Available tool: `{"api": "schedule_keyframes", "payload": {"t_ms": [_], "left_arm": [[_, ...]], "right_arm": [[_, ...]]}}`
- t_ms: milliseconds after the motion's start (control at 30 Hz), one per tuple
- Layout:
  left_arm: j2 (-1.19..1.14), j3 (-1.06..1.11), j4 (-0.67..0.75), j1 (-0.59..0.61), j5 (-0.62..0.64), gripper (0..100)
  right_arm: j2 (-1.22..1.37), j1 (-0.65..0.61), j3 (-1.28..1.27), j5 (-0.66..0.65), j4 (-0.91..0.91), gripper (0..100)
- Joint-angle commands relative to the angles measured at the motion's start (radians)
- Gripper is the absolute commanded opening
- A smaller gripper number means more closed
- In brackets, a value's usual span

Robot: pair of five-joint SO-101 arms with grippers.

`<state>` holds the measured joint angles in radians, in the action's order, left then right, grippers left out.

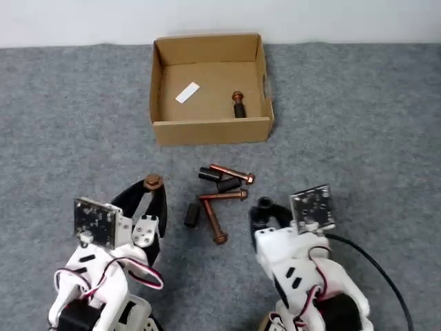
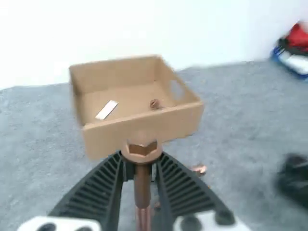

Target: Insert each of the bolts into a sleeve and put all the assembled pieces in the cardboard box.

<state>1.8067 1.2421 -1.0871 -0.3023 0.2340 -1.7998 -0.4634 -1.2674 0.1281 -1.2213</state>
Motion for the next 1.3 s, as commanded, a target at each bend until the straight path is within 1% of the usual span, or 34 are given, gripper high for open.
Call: {"api": "schedule_keyframes", "payload": {"t_ms": [0,67,133,200,300,367,533,700,833,1067,1267], "left_arm": [[0.012,-0.03,0.077,-0.114,0.094,0],[0.012,-0.03,0.118,-0.17,0.175,0],[0.012,-0.03,0.169,-0.212,0.235,0],[0.012,-0.031,0.219,-0.239,0.244,0],[0.012,-0.045,0.267,-0.242,0.244,0],[0.012,-0.064,0.269,-0.245,0.245,0],[0.012,-0.073,0.264,-0.247,0.249,0],[0.011,-0.071,0.241,-0.249,0.249,0],[0.011,-0.071,0.189,-0.308,0.315,0],[0.011,-0.01,0.193,-0.327,0.327,0],[0.011,0.03,0.201,-0.325,0.325,0]], "right_arm": [[-0.002,-0.136,-0.015,0.021,0.074,0.8],[0.002,-0.196,-0.026,0.021,0.097,0.8],[0.004,-0.229,-0.035,0.02,0.104,0.8],[0.004,-0.252,-0.041,0.015,0.102,0.8],[0.004,-0.278,-0.048,0.014,0.101,0.8],[0.004,-0.292,-0.055,0.008,0.101,0.8],[0.004,-0.3,-0.063,-0.069,0.107,0.8],[0.001,-0.3,-0.06,-0.08,0.107,0.8],[-0.005,-0.3,-0.058,-0.115,0.108,0.8],[-0.005,-0.306,-0.043,-0.121,0.11,0.8],[0.002,-0.338,-0.043,-0.121,0.176,0.8]]}}
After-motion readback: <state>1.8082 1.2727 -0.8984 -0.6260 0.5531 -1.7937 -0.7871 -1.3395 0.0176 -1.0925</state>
